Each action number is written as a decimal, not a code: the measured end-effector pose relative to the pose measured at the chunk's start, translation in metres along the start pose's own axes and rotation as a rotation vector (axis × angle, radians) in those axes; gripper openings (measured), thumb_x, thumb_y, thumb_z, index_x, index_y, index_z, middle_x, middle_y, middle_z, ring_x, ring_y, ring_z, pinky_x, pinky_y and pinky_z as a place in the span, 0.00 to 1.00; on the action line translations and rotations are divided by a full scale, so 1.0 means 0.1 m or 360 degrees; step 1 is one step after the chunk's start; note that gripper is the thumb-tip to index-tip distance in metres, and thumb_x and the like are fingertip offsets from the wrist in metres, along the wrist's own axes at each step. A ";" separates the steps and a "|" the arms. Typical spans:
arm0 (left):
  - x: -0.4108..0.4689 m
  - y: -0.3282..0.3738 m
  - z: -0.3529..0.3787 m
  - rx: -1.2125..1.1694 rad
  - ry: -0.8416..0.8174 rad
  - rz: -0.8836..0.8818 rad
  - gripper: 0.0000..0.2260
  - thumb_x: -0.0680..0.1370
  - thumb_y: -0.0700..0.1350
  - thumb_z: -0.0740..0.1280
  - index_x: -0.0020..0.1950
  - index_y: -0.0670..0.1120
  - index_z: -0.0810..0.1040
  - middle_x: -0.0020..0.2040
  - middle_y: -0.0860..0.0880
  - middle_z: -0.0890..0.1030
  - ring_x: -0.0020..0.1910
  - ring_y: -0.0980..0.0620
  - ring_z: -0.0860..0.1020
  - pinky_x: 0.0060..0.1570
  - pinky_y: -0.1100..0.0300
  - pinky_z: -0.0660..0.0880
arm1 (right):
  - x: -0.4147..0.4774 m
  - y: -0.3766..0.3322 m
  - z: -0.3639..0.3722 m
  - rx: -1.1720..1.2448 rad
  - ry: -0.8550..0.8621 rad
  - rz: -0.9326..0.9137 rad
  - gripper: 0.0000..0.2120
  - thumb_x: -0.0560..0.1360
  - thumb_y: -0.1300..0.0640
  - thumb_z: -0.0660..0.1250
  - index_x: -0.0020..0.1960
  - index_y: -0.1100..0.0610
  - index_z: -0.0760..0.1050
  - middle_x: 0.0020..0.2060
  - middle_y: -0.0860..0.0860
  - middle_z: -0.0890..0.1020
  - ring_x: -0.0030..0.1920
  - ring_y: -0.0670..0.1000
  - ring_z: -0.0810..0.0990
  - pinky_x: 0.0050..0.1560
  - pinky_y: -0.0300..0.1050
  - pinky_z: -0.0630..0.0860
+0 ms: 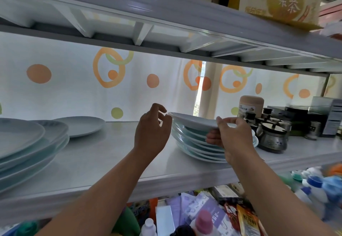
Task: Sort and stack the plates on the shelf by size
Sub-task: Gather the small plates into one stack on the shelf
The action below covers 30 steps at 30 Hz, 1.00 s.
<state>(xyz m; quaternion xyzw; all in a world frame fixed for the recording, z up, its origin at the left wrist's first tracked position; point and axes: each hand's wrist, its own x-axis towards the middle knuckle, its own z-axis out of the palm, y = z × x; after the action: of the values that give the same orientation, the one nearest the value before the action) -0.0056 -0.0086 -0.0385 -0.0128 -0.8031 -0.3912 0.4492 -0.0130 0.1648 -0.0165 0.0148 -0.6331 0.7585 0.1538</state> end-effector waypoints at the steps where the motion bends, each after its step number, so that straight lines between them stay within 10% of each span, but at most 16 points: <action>1: 0.00 0.00 0.01 -0.0003 -0.0002 -0.0001 0.07 0.76 0.48 0.60 0.52 0.48 0.71 0.42 0.51 0.77 0.43 0.50 0.75 0.42 0.59 0.70 | 0.00 0.00 -0.01 0.0005 0.0007 -0.0005 0.05 0.77 0.59 0.65 0.48 0.58 0.69 0.27 0.57 0.79 0.18 0.49 0.77 0.21 0.41 0.76; 14: 0.03 -0.09 0.03 0.0047 -0.0041 -0.0025 0.07 0.76 0.48 0.60 0.53 0.48 0.71 0.43 0.51 0.77 0.45 0.50 0.75 0.43 0.58 0.70 | -0.06 0.05 0.02 -0.0007 0.0004 0.0038 0.10 0.81 0.56 0.56 0.55 0.61 0.73 0.18 0.51 0.78 0.14 0.47 0.71 0.15 0.36 0.67; 30: 0.16 -0.45 -0.46 0.0290 0.0099 -0.0065 0.05 0.76 0.46 0.60 0.50 0.49 0.71 0.42 0.54 0.77 0.43 0.51 0.76 0.41 0.59 0.69 | -0.35 0.22 0.86 -0.0243 -0.0488 -0.0230 0.05 0.78 0.60 0.61 0.52 0.55 0.73 0.31 0.56 0.82 0.21 0.48 0.77 0.22 0.41 0.74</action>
<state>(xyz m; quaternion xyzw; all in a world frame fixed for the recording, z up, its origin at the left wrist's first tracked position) 0.0008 -0.0743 -0.0406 0.0567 -0.8212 -0.3256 0.4653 -0.0004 0.0706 -0.0277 0.1638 -0.7022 0.6840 0.1104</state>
